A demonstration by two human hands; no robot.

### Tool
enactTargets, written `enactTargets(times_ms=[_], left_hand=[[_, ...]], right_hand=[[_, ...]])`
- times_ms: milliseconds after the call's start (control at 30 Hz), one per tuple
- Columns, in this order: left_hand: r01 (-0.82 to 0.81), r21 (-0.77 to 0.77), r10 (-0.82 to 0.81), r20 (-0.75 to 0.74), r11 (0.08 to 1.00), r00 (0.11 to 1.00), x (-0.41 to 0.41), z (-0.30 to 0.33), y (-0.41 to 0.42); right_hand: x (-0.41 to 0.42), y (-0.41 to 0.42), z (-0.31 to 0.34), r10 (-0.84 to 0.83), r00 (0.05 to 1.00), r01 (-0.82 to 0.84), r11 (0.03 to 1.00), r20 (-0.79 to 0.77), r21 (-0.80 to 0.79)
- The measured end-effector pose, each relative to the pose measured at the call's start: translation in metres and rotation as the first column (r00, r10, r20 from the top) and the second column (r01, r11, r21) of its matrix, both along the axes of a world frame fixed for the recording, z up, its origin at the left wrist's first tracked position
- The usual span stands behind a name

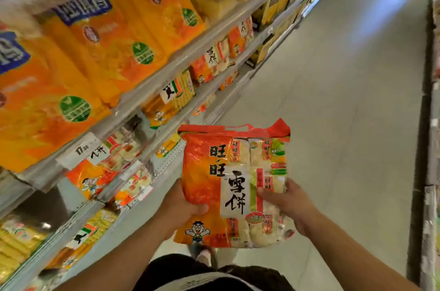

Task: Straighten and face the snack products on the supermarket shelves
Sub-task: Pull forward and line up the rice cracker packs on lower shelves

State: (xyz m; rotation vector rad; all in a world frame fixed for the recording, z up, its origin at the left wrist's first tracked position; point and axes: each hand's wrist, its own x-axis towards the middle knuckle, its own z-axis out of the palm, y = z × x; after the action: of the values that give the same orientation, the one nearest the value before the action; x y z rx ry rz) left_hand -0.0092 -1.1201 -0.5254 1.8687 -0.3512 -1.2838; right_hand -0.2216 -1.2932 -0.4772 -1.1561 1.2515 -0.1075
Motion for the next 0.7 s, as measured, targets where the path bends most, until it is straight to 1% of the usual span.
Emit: enactTargets(times_ms=[133, 200, 333, 467, 567, 633, 700], left_hand=[[0.022, 0.036, -0.024, 0.067, 0.999, 0.997, 0.021, 0.001, -0.035], [0.0, 0.069, -0.006, 0.095, 0.998, 0.995, 0.03, -0.002, -0.047], [-0.104, 0.134, 0.091, 0.099, 0.985, 0.991, 0.038, -0.007, -0.074], [-0.198, 0.171, 0.182, 0.104, 0.965, 0.978, 0.043, -0.014, -0.111], [-0.3, 0.228, 0.279, 0.119, 0.926, 0.953, 0.038, -0.018, -0.143], [-0.367, 0.254, 0.349, 0.117, 0.895, 0.93, 0.03, -0.02, -0.166], [-0.407, 0.238, 0.4, 0.08, 0.882, 0.913, 0.024, -0.024, -0.188]], right_hand=[[0.038, -0.054, 0.002, 0.025, 0.999, -0.024, 0.999, -0.031, 0.043], [0.056, -0.078, -0.004, 0.071, 0.996, -0.068, 0.996, -0.052, 0.048], [0.095, -0.126, -0.021, 0.2, 0.975, -0.198, 0.98, -0.1, 0.033], [0.132, -0.179, -0.038, 0.325, 0.943, -0.32, 0.945, -0.076, 0.071], [0.156, -0.222, -0.048, 0.429, 0.902, -0.421, 0.9, -0.056, 0.11], [0.172, -0.254, -0.052, 0.503, 0.862, -0.491, 0.861, -0.071, 0.137], [0.187, -0.286, -0.054, 0.569, 0.818, -0.554, 0.818, -0.081, 0.155]])
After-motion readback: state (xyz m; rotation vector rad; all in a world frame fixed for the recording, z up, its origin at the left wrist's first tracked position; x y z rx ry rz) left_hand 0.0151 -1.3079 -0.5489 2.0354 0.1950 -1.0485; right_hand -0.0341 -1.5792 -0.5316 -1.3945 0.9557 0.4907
